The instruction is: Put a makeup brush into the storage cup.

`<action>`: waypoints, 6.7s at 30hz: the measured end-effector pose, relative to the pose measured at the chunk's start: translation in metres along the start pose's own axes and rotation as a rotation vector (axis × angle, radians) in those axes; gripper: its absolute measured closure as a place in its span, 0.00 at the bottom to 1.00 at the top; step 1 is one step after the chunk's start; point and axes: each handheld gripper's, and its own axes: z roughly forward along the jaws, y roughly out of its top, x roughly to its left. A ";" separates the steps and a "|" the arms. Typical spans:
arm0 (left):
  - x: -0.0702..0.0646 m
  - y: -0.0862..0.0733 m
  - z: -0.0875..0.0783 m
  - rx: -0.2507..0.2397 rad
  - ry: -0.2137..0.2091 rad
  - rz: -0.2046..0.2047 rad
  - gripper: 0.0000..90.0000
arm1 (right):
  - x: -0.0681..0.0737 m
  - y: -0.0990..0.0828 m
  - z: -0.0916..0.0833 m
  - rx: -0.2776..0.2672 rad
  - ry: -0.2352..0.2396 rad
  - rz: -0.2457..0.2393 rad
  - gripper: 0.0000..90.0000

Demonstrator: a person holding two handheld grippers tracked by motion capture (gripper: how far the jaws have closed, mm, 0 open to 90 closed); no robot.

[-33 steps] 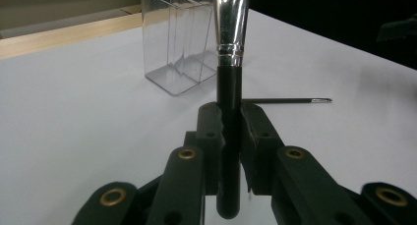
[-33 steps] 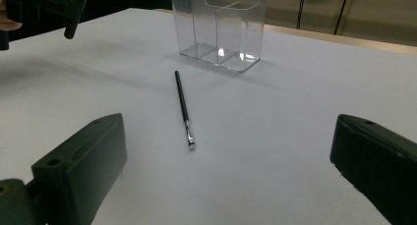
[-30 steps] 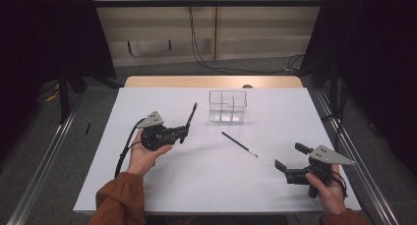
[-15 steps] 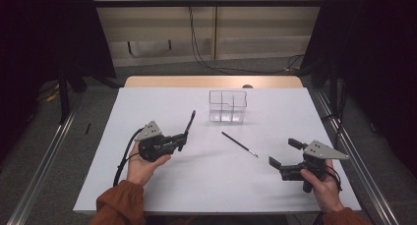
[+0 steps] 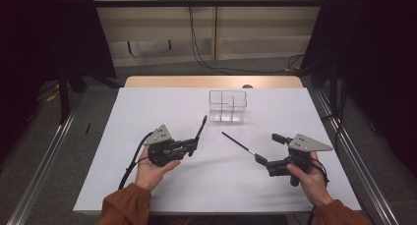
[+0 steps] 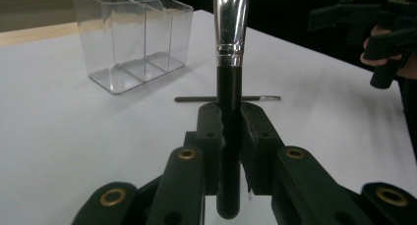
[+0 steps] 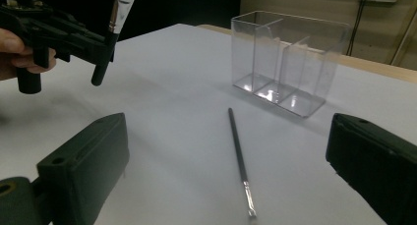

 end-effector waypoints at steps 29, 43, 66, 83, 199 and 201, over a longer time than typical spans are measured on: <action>-0.034 0.021 0.042 -0.025 -0.051 0.050 0.89 | 0.031 0.054 0.048 -0.112 0.150 -0.003 0.05; -0.040 0.017 0.047 -0.034 -0.087 0.036 0.89 | 0.033 0.054 0.065 -0.060 0.187 0.048 0.33; -0.044 0.007 0.058 0.024 -0.102 0.049 0.88 | 0.035 0.034 0.074 0.002 0.237 0.105 0.81; -0.045 0.004 0.062 0.025 -0.099 0.071 0.80 | 0.039 0.036 0.074 -0.004 0.260 0.086 0.87; -0.004 -0.041 -0.114 -0.106 0.384 -0.028 0.04 | -0.040 0.102 0.076 -0.072 0.045 0.010 0.87; -0.005 -0.041 -0.115 -0.104 0.387 -0.018 0.04 | -0.043 0.104 0.078 -0.072 0.039 0.011 0.87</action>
